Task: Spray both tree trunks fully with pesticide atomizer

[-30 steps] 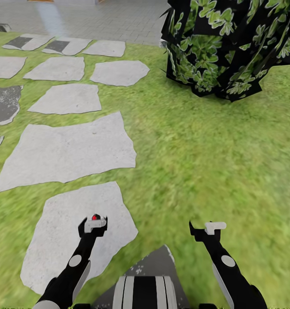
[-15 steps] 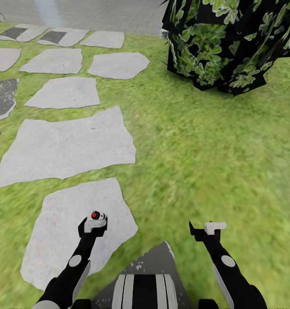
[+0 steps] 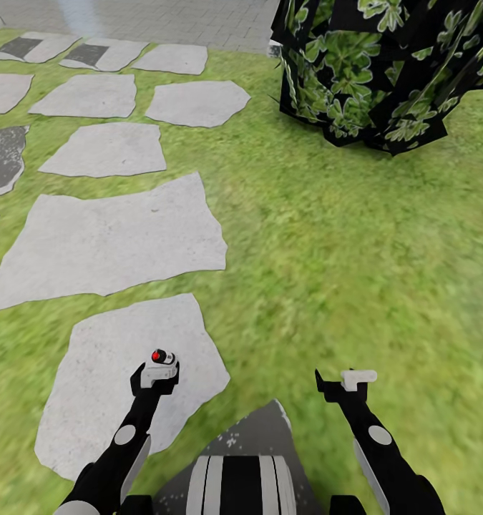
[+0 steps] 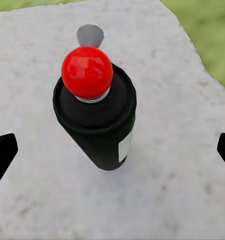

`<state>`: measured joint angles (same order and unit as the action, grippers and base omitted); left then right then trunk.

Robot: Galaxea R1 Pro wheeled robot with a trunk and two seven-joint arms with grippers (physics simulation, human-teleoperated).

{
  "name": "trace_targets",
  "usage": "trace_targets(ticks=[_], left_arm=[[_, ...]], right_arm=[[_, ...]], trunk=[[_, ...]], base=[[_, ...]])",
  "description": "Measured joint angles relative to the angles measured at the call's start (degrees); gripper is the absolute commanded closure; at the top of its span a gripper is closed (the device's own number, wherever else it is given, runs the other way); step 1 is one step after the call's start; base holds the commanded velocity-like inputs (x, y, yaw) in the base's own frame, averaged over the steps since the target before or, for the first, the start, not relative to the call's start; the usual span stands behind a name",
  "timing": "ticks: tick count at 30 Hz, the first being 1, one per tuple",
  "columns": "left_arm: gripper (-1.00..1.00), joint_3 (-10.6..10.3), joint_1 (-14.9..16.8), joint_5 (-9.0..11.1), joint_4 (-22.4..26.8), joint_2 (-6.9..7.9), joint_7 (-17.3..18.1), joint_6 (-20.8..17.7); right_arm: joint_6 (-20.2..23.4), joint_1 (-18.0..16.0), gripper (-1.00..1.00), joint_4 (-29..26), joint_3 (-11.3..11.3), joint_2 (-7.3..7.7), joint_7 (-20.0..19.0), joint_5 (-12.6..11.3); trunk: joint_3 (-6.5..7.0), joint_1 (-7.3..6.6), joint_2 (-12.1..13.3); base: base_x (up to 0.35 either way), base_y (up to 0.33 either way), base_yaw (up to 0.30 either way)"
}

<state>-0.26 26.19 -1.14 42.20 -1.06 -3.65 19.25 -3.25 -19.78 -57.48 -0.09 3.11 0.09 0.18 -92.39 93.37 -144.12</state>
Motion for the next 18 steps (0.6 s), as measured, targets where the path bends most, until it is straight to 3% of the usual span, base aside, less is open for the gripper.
trace_targets(ticks=[18], left_arm=[[-1.0, 0.0, 0.0, 0.0, -0.1, -0.02, 0.0, 0.0]], right_arm=[[0.0, 0.0, -1.0, 0.0, 0.0, -0.03, 0.0, 0.0]], trunk=[[0.0, 0.0, 0.0]], base=[[0.038, 0.028, 0.0]])
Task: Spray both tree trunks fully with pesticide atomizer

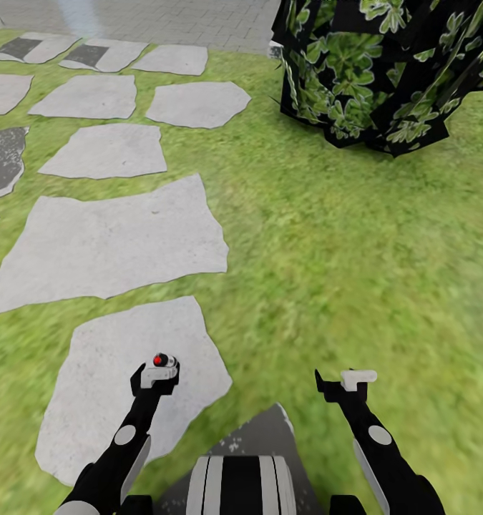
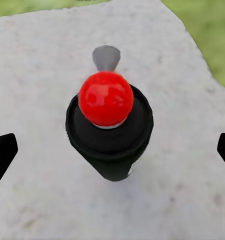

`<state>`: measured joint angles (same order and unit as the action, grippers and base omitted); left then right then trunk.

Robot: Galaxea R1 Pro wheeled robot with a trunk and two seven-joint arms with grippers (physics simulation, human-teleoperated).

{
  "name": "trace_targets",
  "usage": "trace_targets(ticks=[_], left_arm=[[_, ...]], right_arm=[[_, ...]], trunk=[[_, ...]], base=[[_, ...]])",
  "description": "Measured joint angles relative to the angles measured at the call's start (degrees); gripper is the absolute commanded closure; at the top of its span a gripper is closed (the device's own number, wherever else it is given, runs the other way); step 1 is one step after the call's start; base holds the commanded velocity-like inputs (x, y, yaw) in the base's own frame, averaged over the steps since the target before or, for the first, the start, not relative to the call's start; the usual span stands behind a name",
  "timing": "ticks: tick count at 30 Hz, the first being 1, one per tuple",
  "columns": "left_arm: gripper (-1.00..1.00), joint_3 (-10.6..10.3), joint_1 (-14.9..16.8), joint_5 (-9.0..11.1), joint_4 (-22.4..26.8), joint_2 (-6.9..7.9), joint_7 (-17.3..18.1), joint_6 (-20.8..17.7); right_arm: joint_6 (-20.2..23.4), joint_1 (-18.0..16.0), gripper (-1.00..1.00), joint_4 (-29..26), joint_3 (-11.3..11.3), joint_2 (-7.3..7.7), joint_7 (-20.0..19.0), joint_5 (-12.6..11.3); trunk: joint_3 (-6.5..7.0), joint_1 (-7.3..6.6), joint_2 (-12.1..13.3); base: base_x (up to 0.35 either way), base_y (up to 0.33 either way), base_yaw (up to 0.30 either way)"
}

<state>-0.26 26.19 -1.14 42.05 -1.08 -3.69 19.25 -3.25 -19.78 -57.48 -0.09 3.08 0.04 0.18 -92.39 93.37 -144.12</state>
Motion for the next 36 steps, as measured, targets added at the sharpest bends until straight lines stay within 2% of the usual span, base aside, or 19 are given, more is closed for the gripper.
trace_targets(ticks=[36], left_arm=[[-1.0, 0.0, 0.0, 0.0, 0.0, -0.06, -0.4, 0.0]], right_arm=[[0.0, 0.0, -1.0, 0.0, 0.0, -0.01, 0.0, 0.0]], trunk=[[-0.17, 0.0, 0.0]], base=[[0.02, 0.006, 0.0]])
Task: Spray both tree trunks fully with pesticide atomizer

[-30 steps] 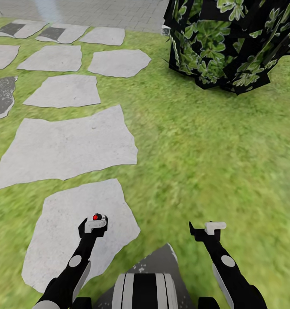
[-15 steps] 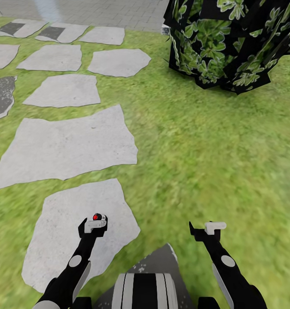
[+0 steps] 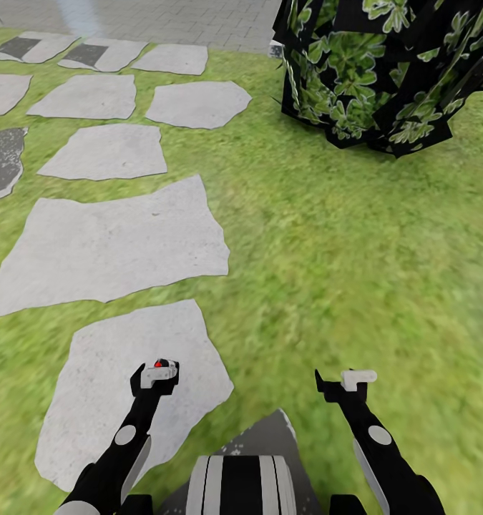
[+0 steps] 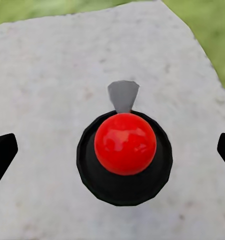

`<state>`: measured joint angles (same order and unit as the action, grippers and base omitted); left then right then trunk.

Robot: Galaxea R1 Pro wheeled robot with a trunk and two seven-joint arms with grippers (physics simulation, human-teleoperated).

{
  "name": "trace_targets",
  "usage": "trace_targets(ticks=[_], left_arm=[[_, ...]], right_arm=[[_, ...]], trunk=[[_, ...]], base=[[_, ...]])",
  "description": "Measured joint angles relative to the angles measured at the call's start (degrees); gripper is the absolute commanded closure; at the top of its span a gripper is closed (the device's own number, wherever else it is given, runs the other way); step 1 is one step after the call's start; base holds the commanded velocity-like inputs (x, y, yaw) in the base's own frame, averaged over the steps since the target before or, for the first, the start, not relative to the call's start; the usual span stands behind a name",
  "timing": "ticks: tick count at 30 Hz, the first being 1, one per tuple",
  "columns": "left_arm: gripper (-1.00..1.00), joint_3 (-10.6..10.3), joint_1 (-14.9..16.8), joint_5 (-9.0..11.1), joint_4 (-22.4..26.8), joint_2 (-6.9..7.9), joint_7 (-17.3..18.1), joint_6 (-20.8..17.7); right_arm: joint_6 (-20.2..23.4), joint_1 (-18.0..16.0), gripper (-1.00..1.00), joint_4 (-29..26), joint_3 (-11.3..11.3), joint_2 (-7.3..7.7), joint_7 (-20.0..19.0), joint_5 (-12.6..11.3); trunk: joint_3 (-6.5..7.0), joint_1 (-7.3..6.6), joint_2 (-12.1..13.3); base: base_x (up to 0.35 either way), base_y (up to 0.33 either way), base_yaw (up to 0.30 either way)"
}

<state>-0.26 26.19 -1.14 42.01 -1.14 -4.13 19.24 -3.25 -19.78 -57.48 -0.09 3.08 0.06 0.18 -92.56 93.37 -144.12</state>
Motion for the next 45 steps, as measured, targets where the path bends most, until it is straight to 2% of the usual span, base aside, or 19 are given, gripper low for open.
trace_targets(ticks=[12, 13, 45], left_arm=[[-1.0, 0.0, 0.0, 0.0, 0.0, 0.0, 0.0, 0.0], [1.0, 0.0, 0.0, 0.0, 0.0, 0.0, 0.0, 0.0], [1.0, -0.2, 0.0, -0.4, -0.7, -0.03, 0.6, 0.1]], right_arm=[[0.0, 0.0, -1.0, 0.0, 0.0, 0.0, -0.1, 0.0], [0.0, 0.0, -1.0, 0.0, 0.0, 0.0, 0.0, 0.0], [0.0, 0.0, -1.0, 0.0, 0.0, 0.0, -0.1, 0.0]], trunk=[[0.0, 0.0, 0.0], [0.0, 0.0, 0.0], [0.01, -0.01, 0.0]], base=[[0.0, 0.0, 0.0], [0.0, 0.0, 0.0], [0.0, 0.0, 0.0]])
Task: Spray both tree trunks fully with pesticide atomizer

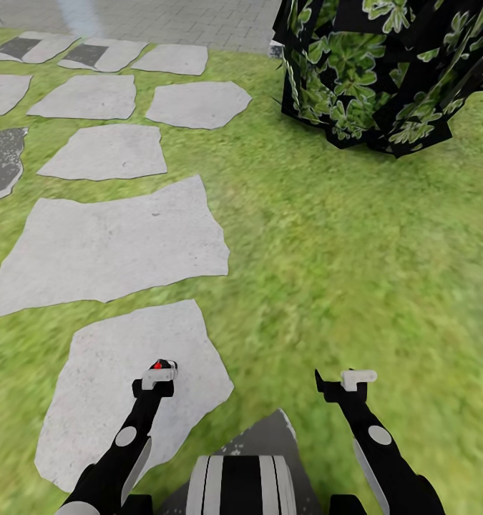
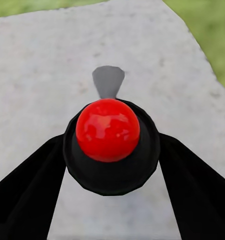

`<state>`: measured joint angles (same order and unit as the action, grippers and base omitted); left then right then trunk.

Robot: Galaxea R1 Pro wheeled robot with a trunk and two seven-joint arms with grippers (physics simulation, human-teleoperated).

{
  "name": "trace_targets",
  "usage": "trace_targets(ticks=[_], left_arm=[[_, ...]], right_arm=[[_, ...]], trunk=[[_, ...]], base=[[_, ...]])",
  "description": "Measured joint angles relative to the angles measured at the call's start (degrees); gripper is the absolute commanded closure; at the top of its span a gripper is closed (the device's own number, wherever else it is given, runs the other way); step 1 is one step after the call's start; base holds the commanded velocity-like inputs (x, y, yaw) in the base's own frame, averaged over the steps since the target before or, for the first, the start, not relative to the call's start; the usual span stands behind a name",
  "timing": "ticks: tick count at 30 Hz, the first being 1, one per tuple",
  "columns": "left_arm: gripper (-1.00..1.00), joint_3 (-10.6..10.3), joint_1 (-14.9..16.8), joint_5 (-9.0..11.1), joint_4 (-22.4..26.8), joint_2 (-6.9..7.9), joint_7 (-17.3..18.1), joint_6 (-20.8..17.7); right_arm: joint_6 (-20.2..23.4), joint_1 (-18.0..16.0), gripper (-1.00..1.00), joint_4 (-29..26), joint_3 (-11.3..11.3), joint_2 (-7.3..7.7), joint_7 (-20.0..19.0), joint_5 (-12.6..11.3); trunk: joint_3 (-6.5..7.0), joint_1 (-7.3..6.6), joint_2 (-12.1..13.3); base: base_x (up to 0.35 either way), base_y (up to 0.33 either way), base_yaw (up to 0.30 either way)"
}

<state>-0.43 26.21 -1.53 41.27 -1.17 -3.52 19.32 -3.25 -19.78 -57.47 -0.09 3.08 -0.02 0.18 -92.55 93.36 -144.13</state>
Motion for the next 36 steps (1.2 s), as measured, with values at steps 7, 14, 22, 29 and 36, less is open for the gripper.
trace_targets(ticks=[7, 14, 22, 29, 36], left_arm=[[1.0, 0.1, 0.0, 0.5, -0.3, 0.03, -0.1, 0.0], [1.0, 0.2, 0.0, 0.4, -0.2, 0.0, -0.1, 0.0], [1.0, 0.2, 0.0, 0.3, 0.2, -0.34, -0.1, 0.0], [1.0, 0.2, 0.0, 0.3, 0.5, -0.33, -0.3, -0.1], [1.0, 0.2, 0.0, 0.3, 0.6, -0.32, -0.4, -0.1]], right_arm=[[0.0, 0.0, -1.0, 0.0, 0.0, 0.0, 0.0, 0.0], [0.0, 0.0, -1.0, 0.0, 0.0, 0.0, 0.0, 0.0], [0.0, 0.0, -1.0, 0.0, 0.0, 0.0, 0.0, 0.0], [0.0, 0.0, -1.0, 0.0, 0.1, 0.0, -0.1, 0.0], [0.0, 0.0, -1.0, 0.0, 0.1, 0.0, 0.0, 0.0]], trunk=[[0.65, -0.07, 0.0], [2.2, -0.25, 0.1], [3.97, -0.46, 0.2], [5.52, -0.64, 0.3], [7.08, -0.82, 0.4]], base=[[0.0, 0.0, 0.0], [0.0, 0.0, 0.0], [0.0, 0.0, 0.0], [0.0, 0.0, 0.0], [0.0, 0.0, 0.0]])
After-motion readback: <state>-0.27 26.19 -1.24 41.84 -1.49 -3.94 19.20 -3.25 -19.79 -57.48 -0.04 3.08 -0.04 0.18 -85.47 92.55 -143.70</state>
